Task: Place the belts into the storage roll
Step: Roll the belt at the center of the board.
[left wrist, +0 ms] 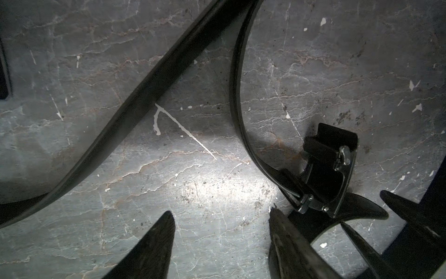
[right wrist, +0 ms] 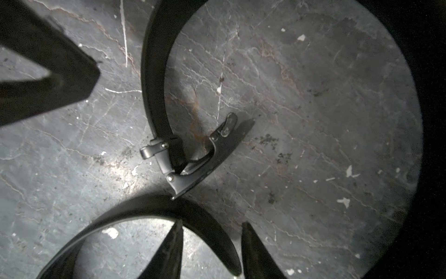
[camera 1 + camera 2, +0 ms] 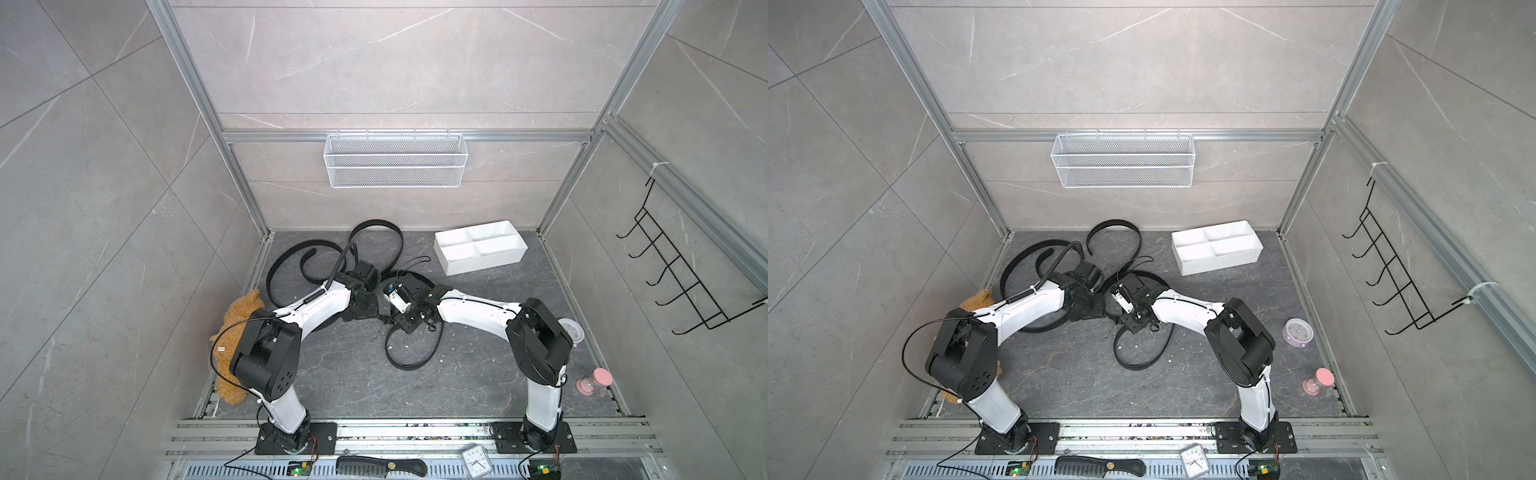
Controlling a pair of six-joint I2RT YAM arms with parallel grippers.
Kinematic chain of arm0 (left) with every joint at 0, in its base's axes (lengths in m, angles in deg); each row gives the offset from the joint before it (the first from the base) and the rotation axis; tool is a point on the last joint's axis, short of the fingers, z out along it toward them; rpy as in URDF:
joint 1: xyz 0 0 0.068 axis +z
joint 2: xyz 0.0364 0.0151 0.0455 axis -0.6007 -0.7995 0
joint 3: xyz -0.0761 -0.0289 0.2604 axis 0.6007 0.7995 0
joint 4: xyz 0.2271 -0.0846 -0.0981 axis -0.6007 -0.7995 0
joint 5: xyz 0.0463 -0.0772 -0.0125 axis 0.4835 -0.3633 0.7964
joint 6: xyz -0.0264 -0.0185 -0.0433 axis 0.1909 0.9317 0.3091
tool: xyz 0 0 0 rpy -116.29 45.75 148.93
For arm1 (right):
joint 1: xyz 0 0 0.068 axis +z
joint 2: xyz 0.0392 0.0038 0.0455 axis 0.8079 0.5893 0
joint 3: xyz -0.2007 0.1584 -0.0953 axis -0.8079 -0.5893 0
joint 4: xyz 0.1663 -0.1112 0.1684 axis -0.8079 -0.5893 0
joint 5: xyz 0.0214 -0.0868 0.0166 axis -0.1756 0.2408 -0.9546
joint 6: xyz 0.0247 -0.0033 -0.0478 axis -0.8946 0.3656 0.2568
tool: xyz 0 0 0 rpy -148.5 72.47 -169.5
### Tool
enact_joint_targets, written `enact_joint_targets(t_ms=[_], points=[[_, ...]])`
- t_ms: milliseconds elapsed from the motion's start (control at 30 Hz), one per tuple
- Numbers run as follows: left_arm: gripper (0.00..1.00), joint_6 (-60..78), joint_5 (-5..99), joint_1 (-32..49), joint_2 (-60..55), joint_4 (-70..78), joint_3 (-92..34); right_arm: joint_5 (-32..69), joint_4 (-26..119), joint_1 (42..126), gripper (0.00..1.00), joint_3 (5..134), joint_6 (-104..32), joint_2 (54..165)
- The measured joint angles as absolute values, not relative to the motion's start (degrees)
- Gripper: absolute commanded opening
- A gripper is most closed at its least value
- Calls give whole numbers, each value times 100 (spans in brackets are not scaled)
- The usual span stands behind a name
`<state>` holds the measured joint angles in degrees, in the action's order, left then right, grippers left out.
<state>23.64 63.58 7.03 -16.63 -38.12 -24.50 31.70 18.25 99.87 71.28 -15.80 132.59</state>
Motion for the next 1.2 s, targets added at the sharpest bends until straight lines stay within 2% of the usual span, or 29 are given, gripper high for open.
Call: enact_joint_targets(t_ms=[133,333,400,433,533,800,1200], points=[[68,2263,6317,703,-1818,-3810,-2675,3168,1831,9995,25,7113,-1677,13261],[68,1977,6109,703,-2301,-3766,-3147,3159,2056,10013,24,6792,-1950,13137],[68,1885,6037,703,-2465,-3764,-3217,3161,2045,10013,27,6560,-2015,13080],[68,1848,6013,703,-2548,-3766,-3231,3165,2035,10011,32,6422,-2055,13049],[68,1785,5917,703,-2696,-3793,-3231,3185,1962,10011,36,6162,-2077,12947],[68,1721,5862,703,-3026,-3821,-3534,3351,1892,10011,37,6494,-1915,12754],[62,1682,5753,707,-3282,-3845,-3690,3419,1654,10004,39,6881,-1401,13082]])
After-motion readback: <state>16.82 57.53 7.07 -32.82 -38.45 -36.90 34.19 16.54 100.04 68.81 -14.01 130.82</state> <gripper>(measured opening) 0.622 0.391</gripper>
